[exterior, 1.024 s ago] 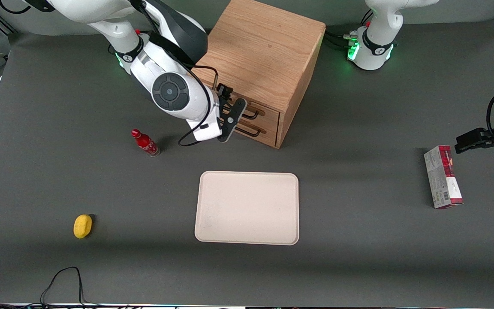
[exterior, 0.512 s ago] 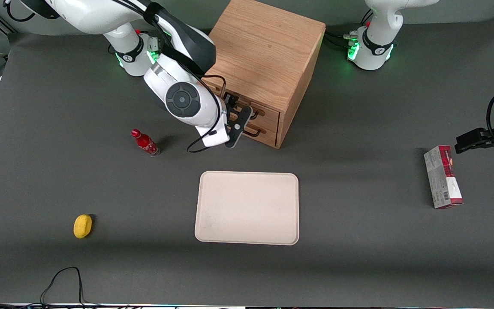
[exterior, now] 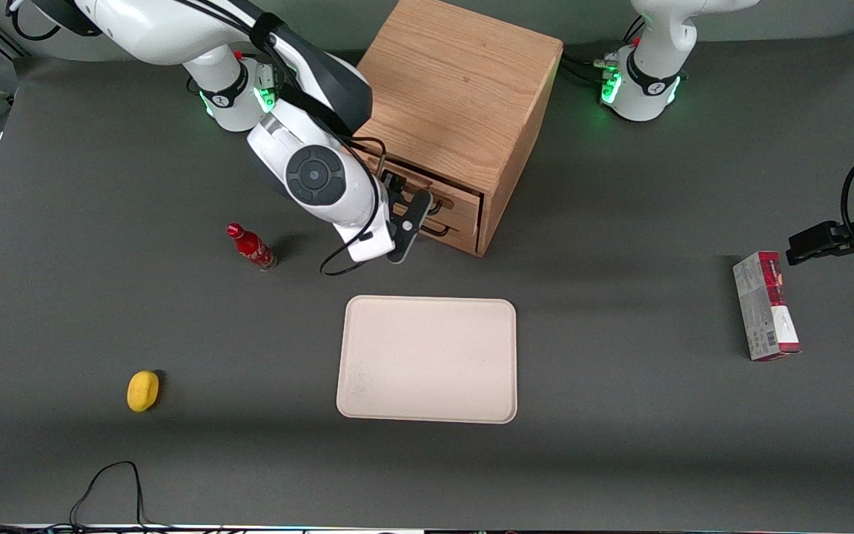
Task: Open upper drawer
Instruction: 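Pull the upper drawer out by its handle with the right gripper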
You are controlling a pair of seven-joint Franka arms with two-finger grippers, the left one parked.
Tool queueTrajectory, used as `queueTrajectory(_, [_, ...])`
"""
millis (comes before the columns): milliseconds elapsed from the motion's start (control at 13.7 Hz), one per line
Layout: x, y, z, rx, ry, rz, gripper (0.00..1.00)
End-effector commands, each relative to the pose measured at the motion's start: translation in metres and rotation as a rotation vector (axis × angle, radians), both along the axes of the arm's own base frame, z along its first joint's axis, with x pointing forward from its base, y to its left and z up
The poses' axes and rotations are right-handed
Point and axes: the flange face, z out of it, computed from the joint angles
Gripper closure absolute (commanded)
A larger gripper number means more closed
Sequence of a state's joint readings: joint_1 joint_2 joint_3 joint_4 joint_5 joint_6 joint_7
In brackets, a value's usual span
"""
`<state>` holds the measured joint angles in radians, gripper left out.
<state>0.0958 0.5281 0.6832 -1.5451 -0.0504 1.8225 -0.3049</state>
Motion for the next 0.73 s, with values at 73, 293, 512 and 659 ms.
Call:
queueTrajectory(73, [0.047, -0.014, -0.004, 0.014, -0.053, 0.023, 0.00])
queueTrajectory(293, [0.080, -0.042, -0.006, 0.025, -0.072, 0.000, 0.00])
queueTrajectory(512, [0.108, -0.072, -0.004, 0.031, -0.108, 0.023, 0.00])
queueTrajectory(659, [0.127, -0.094, 0.001, 0.032, -0.120, 0.050, 0.00])
